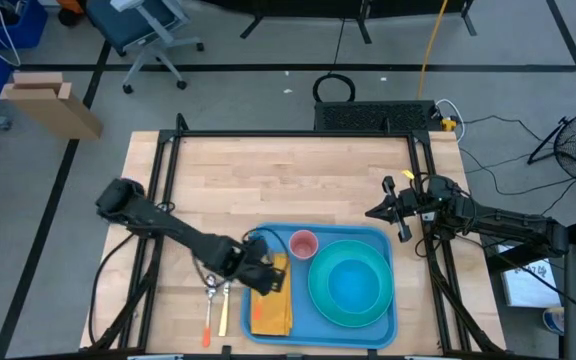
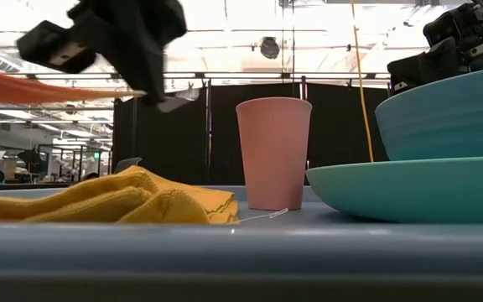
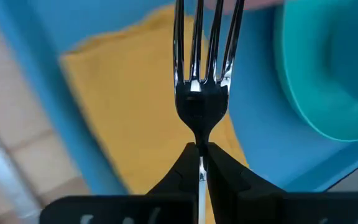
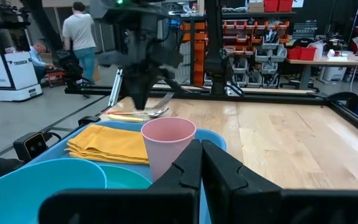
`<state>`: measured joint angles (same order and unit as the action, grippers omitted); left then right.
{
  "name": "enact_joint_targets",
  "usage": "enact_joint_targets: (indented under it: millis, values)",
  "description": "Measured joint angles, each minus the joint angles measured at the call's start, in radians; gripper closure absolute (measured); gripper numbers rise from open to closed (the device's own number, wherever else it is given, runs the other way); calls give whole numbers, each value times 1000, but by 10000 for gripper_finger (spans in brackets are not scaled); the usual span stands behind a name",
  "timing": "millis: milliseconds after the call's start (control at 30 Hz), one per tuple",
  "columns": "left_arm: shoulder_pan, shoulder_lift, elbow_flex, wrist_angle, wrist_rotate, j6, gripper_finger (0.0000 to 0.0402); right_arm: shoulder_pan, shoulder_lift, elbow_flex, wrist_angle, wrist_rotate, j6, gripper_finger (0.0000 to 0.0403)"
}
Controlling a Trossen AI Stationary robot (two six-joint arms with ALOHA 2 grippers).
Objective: Set up tray
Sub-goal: Put the orange fork on top of the yellow napkin
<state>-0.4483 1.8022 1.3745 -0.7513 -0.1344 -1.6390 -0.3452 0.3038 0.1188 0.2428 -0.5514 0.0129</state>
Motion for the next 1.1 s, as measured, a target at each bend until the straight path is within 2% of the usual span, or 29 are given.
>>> enact_joint_targets:
  millis: [167,300,600,800,1100]
  values:
    - [12,118,128,6,46,7,392,0,0,0,0,0,2,403]
    - [14,169,178,29,41,-25,392,0,0,0,0,0,1,403]
    - [9,189,168,19,17,-133,392,0,0,0,0,0,1,403]
    - [18,202,167,24,-5,-128,392,0,0,0,0,0,1,403]
    - [20,273,165,37,32,-96,392,0,0,0,1,0,1,403]
